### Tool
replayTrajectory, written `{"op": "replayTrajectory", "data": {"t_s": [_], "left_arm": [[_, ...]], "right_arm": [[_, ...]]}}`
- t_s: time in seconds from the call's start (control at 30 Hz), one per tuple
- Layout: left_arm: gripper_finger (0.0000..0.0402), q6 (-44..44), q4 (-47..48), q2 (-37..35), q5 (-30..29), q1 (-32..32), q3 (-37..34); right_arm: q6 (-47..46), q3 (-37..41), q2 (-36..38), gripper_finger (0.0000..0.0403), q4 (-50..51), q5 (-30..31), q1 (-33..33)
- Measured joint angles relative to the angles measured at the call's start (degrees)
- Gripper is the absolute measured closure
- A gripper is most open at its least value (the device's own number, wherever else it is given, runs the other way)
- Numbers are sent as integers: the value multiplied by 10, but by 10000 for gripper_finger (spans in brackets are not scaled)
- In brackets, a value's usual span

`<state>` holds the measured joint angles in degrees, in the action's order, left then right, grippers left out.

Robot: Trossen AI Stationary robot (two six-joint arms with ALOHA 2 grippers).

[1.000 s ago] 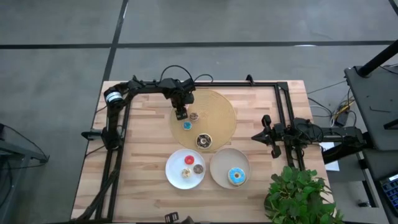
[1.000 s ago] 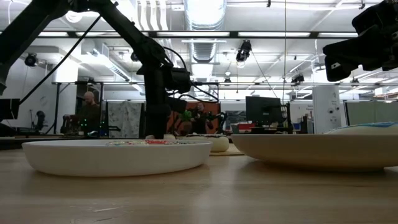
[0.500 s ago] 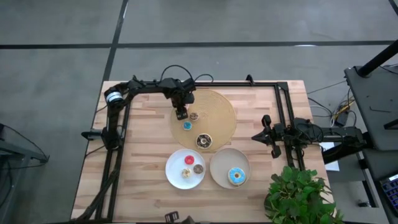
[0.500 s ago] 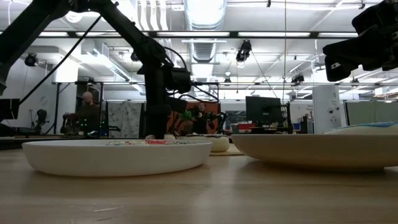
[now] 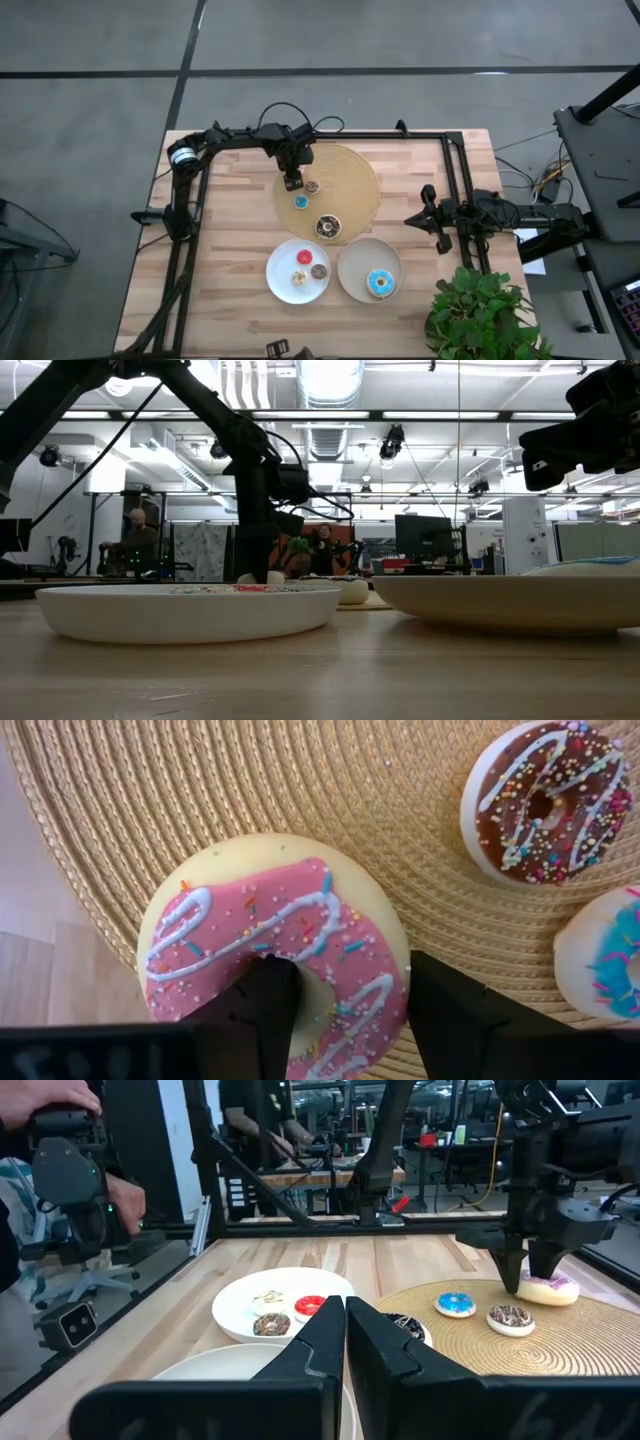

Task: Pick & Place donuts
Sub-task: Put the big pink donut on the brown plate

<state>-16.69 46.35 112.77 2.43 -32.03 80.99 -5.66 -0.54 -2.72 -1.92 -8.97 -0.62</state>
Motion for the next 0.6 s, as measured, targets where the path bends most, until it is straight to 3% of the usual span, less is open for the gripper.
{"op": "replayTrajectory", "data": {"t_s": [0.6], "left_arm": [[252, 11, 2, -1, -1, 0, 0]], "right_arm": [[-2, 0, 0, 394, 0, 0, 0]]}}
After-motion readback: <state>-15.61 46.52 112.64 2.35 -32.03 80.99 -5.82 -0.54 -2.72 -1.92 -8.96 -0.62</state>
